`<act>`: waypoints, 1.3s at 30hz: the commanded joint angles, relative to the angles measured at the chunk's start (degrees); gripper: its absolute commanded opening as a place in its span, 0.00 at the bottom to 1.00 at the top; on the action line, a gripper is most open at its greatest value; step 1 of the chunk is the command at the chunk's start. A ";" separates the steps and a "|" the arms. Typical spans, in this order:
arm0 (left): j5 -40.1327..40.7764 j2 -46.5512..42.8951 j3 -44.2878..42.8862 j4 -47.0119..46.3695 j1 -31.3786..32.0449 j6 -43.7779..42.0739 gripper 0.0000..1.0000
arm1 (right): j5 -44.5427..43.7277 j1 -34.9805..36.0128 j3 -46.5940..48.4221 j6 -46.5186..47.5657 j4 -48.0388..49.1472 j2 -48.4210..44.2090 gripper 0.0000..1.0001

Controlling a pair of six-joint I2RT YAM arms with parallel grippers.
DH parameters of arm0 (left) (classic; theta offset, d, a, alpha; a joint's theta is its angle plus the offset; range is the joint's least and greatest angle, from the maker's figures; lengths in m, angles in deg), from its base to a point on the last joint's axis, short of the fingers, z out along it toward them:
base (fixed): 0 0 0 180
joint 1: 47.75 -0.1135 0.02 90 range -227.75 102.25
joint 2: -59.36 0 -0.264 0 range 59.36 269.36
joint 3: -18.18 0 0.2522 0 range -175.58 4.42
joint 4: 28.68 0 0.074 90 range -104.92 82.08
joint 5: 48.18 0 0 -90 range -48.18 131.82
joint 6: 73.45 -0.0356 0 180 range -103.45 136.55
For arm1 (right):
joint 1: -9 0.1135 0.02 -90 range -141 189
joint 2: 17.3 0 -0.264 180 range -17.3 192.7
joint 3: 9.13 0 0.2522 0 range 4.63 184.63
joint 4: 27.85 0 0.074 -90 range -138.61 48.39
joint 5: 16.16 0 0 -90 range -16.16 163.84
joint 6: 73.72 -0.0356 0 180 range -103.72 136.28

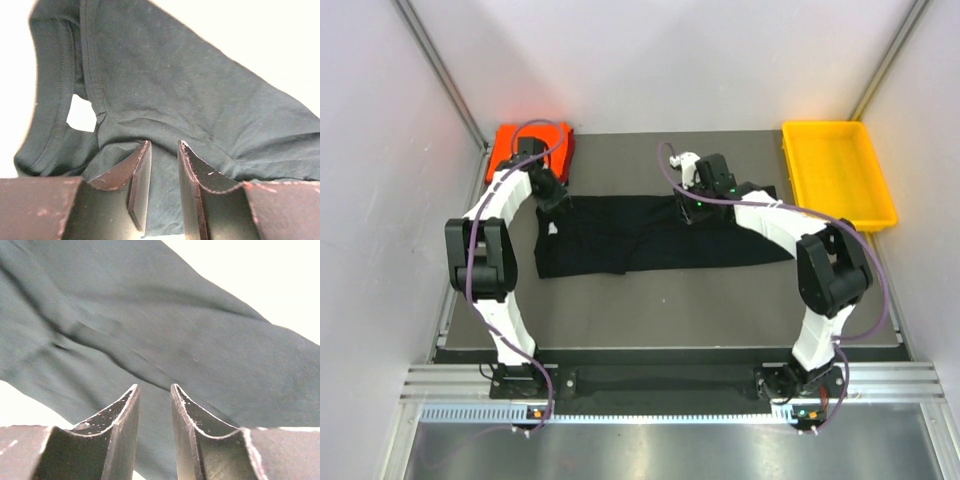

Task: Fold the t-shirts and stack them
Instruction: Fold the tshirt

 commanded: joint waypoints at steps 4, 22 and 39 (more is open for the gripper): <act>-2.00 -8.21 3.63 3.59 -4.48 -1.38 0.29 | -8.44 9.89 -0.77 -14.79 9.89 -2.32 0.37; -5.72 -21.57 29.31 1.74 -7.65 -1.21 0.07 | -15.05 29.31 -11.58 3.00 27.47 -4.34 0.61; 5.88 -18.07 29.32 2.53 -7.74 -2.70 0.03 | -29.82 40.48 -3.06 23.49 29.84 9.11 0.68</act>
